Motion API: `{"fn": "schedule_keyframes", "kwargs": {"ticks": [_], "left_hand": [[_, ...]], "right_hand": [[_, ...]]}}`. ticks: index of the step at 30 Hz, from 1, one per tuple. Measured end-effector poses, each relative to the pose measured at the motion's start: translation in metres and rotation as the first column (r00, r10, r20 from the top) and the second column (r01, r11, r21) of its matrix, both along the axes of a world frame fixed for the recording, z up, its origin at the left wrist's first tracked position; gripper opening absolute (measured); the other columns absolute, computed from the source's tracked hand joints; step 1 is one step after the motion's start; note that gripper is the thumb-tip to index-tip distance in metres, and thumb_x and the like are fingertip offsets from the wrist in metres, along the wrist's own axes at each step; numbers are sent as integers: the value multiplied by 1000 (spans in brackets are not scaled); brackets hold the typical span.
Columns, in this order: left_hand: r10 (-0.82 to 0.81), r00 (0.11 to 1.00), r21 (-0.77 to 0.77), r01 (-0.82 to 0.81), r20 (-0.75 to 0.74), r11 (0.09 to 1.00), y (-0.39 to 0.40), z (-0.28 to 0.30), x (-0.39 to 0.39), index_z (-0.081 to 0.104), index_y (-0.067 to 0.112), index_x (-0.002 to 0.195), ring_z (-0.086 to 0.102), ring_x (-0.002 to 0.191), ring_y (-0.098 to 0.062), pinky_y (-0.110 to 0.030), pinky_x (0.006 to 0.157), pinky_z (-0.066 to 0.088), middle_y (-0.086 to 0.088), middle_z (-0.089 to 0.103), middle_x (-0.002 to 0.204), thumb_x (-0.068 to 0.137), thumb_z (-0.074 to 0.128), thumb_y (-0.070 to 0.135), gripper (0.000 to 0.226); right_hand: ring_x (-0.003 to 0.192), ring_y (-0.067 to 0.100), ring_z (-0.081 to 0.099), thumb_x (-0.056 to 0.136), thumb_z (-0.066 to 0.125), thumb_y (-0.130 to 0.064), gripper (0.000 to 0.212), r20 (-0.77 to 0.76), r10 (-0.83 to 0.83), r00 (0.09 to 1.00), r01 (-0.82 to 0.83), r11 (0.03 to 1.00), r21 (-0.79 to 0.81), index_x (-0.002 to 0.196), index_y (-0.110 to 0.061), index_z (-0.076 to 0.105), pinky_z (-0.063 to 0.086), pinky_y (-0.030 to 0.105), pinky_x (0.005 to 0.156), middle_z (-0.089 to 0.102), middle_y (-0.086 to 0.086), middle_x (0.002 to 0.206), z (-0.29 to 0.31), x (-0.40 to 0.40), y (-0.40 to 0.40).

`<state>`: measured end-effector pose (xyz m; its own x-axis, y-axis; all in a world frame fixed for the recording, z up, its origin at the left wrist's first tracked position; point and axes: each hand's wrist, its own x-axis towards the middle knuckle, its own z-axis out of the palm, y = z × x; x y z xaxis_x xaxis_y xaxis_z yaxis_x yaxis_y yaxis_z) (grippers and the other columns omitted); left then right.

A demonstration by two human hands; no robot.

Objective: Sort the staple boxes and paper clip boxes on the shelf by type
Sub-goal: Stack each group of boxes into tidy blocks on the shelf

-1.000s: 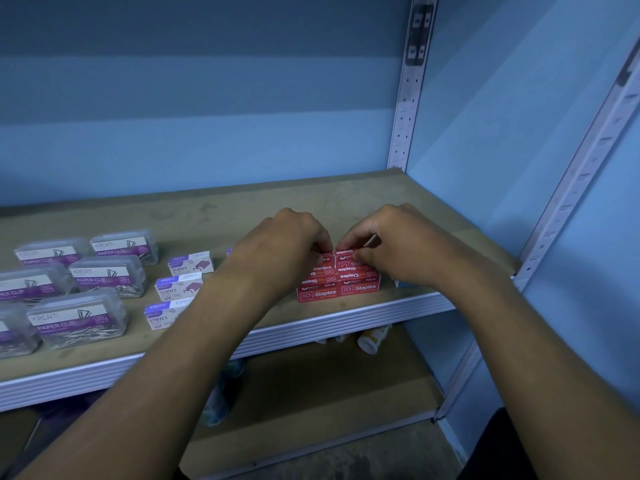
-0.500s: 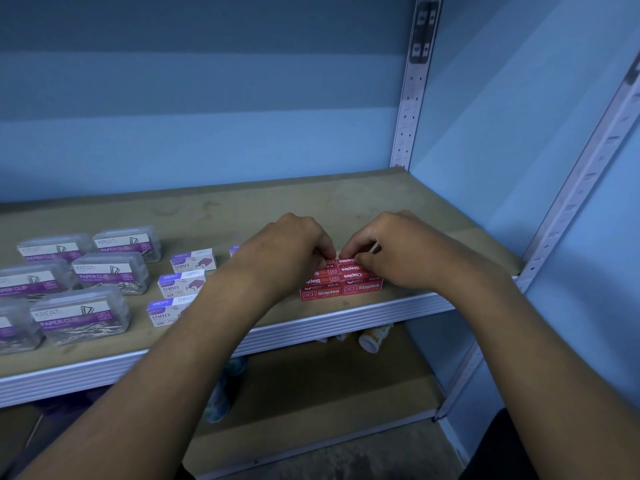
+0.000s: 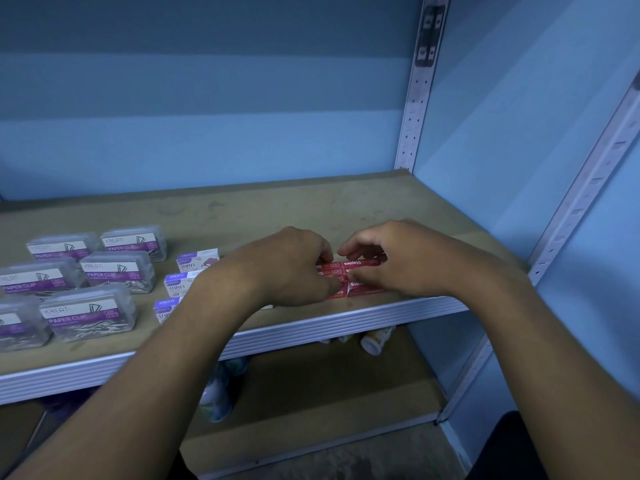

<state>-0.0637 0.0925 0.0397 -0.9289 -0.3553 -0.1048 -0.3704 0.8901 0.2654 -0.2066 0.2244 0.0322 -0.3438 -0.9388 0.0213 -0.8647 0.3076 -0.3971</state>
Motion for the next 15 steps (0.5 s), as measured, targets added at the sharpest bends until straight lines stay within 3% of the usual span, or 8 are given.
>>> {"fn": "schedule_keyframes", "kwargs": {"ticks": [5, 8, 11, 15], "left_hand": [[-7, 1000, 22, 7, 24, 1000, 2, 1, 1, 58, 30, 129, 59, 99, -10, -26, 82, 48, 9, 63, 116, 79, 67, 54, 56], [-23, 1000, -5, 23, 1, 1000, 1, -3, -1, 60, 30, 126, 59, 96, -10, -25, 79, 47, 9, 63, 113, 78, 74, 48, 53], [-38, 999, -54, 36, -36, 998, -1, -7, -4, 63, 28, 124, 58, 100, -12, -25, 80, 44, 7, 64, 115, 79, 77, 43, 49], [-47, 996, -51, 43, -74, 998, -2, -8, -5, 66, 27, 121, 60, 101, -12, -25, 81, 46, 6, 66, 116, 79, 77, 40, 45]], "right_hand": [[100, -2, 61, 82, 75, -53, 51, 52, 12, 999, -14, 999, 40, 129, -38, 63, 50, 21, 87, 66, -20, 119, 0, -2, 1], [96, -4, 59, 72, 85, -46, 65, 25, 35, 999, -36, 996, 81, 132, -39, 59, 46, 16, 80, 63, -22, 117, -2, -3, 2], [93, -3, 58, 74, 86, -34, 58, -25, 16, 1000, -14, 998, 63, 127, -38, 64, 48, 20, 81, 65, -19, 114, -4, -5, -1], [91, -3, 59, 75, 86, -33, 48, -22, -5, 1000, 6, 998, 57, 119, -40, 68, 50, 22, 79, 67, -17, 111, -4, -6, -4]]}}
